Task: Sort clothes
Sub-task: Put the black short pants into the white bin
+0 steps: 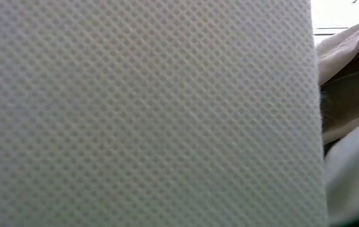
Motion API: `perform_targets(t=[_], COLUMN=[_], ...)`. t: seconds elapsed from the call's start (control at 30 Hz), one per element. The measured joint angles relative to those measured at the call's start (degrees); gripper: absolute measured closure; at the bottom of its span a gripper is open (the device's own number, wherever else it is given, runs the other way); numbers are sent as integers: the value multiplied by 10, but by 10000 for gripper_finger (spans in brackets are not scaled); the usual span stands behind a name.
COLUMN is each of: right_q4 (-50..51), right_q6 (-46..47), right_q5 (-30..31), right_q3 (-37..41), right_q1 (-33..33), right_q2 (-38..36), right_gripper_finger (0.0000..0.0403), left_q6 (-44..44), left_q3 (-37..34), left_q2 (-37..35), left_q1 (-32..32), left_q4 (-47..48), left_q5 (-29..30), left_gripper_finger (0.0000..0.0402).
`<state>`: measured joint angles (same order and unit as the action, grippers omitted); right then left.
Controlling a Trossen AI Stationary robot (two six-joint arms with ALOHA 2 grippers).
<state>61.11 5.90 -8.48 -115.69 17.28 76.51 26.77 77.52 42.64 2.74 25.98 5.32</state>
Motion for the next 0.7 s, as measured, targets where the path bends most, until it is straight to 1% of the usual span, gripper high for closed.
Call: perform_targets(t=[0.2, 0.33, 0.37, 0.43, 0.47, 0.5, 0.57, 0.6, 0.7], right_q4=[-2, -10, -17, -25, -31, -34, -14, -7, 7], right_q6=[-126, -245, -254, -229, -209, -194, -169, -154, -104], right_q5=[-1, 10, 10, 9, 9, 7, -1, -3, -3], right_q3=[-47, -61, -62, -67, -73, -82, -104, -117, -157], right_q1=[0, 0, 0, -2, -2, -2, -4, -10, -31], right_q2=[37, 58, 63, 73, 80, 86, 99, 106, 123], right_gripper_finger=[390, 390, 390, 390, 390, 390, 390, 390, 390], left_q6=[-5, 23, 35, 64, 75, 81, 79, 85, 105], left_q3=[15, 16, 16, 15, 15, 15, 16, 16, 16], left_q2=[43, 71, 76, 86, 90, 93, 98, 101, 105], left_q1=[0, 0, 0, 0, 0, 0, 0, 0, 0], left_q4=[-4, -9, -12, -5, -4, -3, 16, 20, 37], left_q5=[1, 1, -2, -13, -29, -56, -128, -147, -178], left_gripper_finger=[402, 402, 402, 402, 402, 402, 402, 402, 402])
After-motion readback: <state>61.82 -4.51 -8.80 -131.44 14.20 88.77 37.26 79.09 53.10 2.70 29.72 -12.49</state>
